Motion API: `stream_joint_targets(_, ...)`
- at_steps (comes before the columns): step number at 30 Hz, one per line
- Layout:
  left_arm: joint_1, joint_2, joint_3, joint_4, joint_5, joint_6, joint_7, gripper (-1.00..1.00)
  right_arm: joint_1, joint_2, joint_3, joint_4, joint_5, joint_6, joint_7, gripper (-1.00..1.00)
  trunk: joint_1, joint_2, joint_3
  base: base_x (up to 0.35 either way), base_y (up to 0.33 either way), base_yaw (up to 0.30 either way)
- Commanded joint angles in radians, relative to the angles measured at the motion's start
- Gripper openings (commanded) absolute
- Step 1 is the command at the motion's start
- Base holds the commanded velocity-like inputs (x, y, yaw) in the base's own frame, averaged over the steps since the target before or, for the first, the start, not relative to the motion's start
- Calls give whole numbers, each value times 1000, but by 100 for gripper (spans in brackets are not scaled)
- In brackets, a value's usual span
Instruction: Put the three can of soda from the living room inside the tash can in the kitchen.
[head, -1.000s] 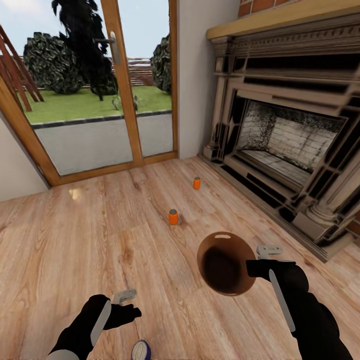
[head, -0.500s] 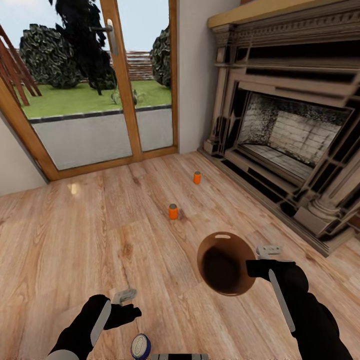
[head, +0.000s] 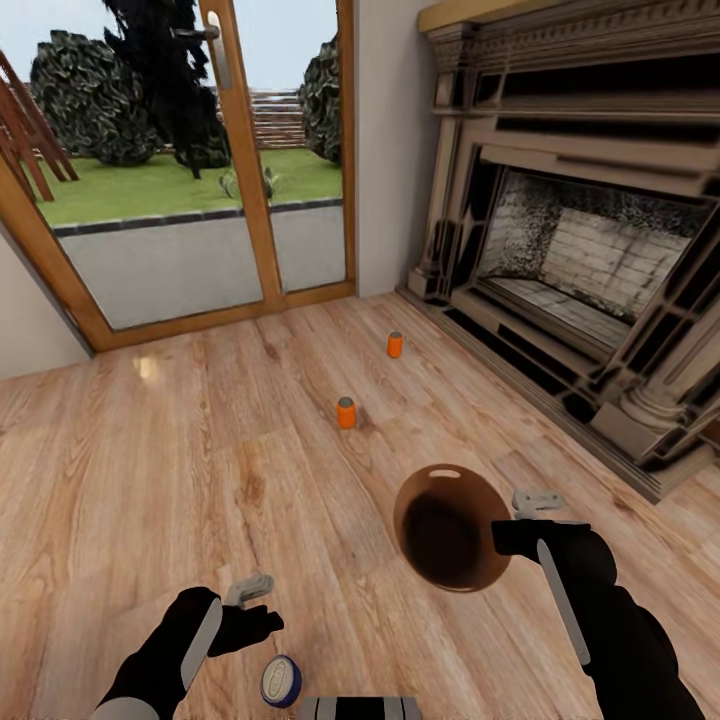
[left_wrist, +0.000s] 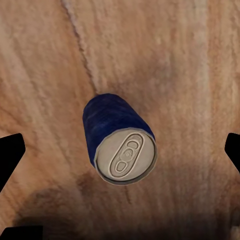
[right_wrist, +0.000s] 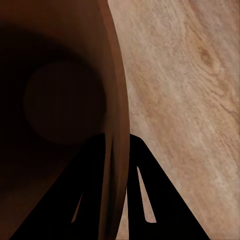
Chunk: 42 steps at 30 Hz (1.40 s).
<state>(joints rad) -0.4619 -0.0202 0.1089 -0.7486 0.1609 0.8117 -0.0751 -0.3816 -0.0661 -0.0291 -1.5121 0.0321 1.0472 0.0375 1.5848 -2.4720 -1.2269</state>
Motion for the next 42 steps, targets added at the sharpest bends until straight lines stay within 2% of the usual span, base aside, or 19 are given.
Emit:
stream_joint_targets(1, 0, 0, 0, 0, 0, 0, 0, 100, 0, 0, 0, 0, -14, 0, 5, -100, 0, 0, -2, 0, 0, 0)
stream_joint_targets(13, -1, -1, 0, 0, 0, -18, 0, 100, 0, 0, 1, 0, -14, 0, 5, -100, 0, 0, -20, 0, 0, 0)
stream_joint_targets(22, -1, -1, 0, 0, 0, -28, 0, 100, 0, 0, 1, 0, -14, 0, 5, -100, 0, 0, -23, 0, 0, 0)
stream_joint_targets(26, -1, -1, 0, 0, -1, -30, 0, 100, 0, 0, 2, 0, -14, 0, 5, -100, 15, -28, -36, 0, 0, 0)
stream_joint_targets(37, -1, -1, 0, 0, -1, -32, 0, 100, 0, 0, 2, 0, -14, 0, 5, -100, 20, -31, -79, 0, 0, 0)
stream_joint_targets(42, -1, -1, 0, 0, -1, -35, 0, 100, 0, 0, 2, 0, -14, 0, 5, -100, 20, -31, -79, 0, 0, 0)
